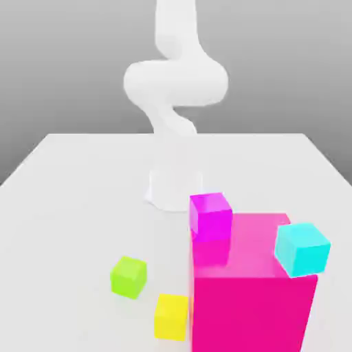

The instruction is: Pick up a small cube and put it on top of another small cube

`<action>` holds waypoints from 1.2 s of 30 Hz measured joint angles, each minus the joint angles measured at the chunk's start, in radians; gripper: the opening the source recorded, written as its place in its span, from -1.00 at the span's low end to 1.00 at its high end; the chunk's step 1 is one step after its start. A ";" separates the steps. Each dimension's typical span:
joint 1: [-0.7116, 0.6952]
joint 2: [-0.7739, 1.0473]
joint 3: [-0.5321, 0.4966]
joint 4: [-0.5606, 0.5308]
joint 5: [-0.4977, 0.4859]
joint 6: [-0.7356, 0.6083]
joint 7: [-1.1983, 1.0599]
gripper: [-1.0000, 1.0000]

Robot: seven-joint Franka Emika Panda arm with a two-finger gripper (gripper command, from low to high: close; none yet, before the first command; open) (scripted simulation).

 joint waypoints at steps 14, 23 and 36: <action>-0.097 0.514 -0.077 -0.363 0.000 0.357 0.062 0.00; -0.155 0.857 -0.071 -0.477 0.058 0.613 0.043 0.00; -0.195 0.925 -0.031 -0.467 0.063 0.669 0.039 -1.00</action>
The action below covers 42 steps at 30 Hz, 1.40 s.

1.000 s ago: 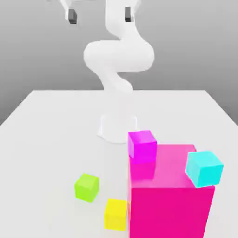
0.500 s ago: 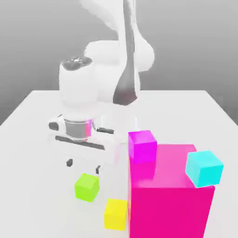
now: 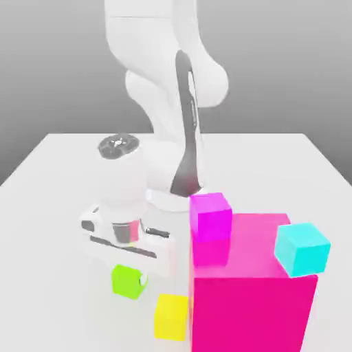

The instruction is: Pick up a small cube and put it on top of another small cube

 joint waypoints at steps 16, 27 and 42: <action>0.019 -0.077 0.024 0.329 -0.030 -0.499 -0.119 -1.00; 0.124 -0.186 0.124 0.623 0.044 -0.934 -0.388 -1.00; 0.175 -0.507 0.191 0.347 -0.001 -0.853 -0.433 1.00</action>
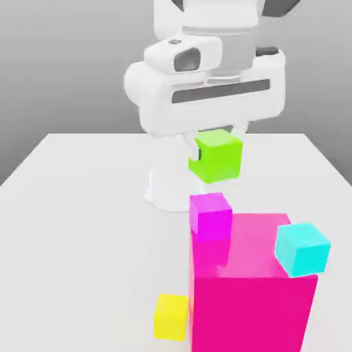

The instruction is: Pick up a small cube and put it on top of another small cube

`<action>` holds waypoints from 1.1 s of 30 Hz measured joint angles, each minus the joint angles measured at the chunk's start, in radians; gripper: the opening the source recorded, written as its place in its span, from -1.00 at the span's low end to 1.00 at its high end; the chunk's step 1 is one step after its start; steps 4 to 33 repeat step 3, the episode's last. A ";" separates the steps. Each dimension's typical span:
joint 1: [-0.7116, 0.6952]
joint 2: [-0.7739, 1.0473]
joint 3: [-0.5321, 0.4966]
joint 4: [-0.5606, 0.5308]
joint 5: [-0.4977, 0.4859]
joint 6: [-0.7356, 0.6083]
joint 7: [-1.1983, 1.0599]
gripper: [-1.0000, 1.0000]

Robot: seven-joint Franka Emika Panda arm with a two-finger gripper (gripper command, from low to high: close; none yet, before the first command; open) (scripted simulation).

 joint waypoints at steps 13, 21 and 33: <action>0.000 0.000 0.000 0.000 0.000 0.000 0.000 1.00; 0.000 0.000 0.000 0.000 0.000 0.000 0.000 1.00; 0.000 0.000 0.000 0.000 0.000 0.000 0.000 1.00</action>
